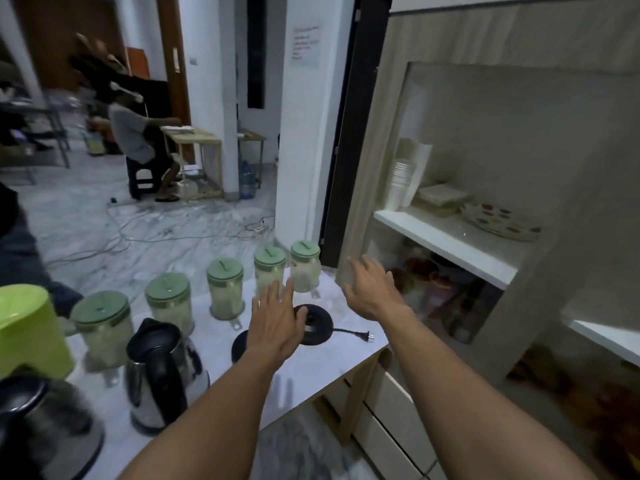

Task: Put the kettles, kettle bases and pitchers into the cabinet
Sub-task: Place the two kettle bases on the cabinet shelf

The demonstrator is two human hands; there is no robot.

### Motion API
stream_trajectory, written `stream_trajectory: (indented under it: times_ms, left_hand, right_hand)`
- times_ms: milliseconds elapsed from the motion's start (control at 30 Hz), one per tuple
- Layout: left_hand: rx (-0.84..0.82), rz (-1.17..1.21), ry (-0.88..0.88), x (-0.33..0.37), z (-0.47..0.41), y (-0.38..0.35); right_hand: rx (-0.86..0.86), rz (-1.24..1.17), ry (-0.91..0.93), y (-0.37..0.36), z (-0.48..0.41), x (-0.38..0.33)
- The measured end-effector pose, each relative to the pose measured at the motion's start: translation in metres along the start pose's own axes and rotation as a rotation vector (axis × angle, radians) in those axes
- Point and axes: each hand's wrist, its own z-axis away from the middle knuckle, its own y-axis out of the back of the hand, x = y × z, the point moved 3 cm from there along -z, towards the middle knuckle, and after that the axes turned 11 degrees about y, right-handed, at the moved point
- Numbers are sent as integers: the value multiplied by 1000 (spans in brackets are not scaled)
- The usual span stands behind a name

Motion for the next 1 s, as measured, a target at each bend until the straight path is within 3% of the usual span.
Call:
stream_trajectory:
  times_ms: [400,567,767,867,1000]
  left_hand:
    - [-162,-151,327,-72,-85,-125]
    - [-269,-279,359,-91,-102,-177]
    - [-311,-334,551,-122,-106,-213]
    - [-361,-290,677,-136,-102,-228]
    - [-340,-254,702,-139,-99,-234]
  right_hand:
    - [-272,-98,160,-157,-144,49]
    - [-424,-82,255,-227,-177,70]
    - [-574,-17,316,-298,-197,83]
    - [-573,-25,330,-319,-197,90]
    - [-498,-189,286,-324,-196,105]
